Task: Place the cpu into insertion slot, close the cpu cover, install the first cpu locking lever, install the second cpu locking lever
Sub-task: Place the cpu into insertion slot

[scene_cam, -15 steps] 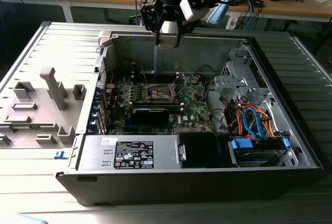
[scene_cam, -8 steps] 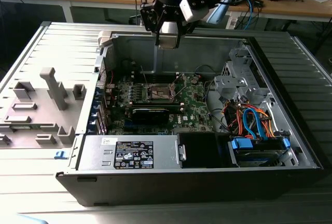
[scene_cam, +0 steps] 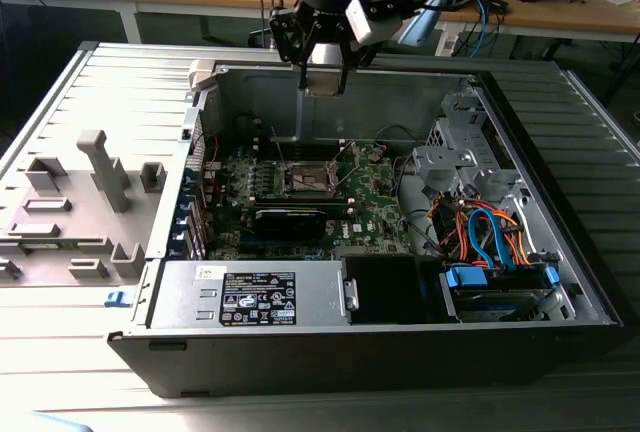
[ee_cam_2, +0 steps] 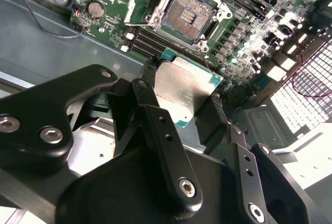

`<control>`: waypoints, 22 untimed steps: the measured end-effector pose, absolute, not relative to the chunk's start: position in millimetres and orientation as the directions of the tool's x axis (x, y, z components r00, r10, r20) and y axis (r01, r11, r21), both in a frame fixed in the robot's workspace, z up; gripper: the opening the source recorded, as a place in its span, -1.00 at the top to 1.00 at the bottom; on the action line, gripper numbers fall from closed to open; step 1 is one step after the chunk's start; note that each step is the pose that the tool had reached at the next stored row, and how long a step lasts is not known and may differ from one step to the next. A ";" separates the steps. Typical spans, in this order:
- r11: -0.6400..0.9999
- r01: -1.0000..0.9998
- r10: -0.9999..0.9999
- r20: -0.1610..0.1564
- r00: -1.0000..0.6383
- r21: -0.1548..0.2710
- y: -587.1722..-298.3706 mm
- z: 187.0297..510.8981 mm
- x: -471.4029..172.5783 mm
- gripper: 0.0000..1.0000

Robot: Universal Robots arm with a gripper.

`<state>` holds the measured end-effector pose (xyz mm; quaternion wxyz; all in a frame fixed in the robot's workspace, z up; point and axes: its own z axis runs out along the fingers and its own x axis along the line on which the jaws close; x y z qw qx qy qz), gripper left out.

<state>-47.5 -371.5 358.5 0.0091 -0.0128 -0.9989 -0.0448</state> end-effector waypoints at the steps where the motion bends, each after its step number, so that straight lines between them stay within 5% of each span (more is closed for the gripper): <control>1: 0.996 0.026 0.025 0.019 -1.000 0.089 -371.7 358.3 -47.5 -0.09; 22: 0.996 0.026 0.025 0.019 -1.000 0.089 -375.4 355.6 -48.5 -0.09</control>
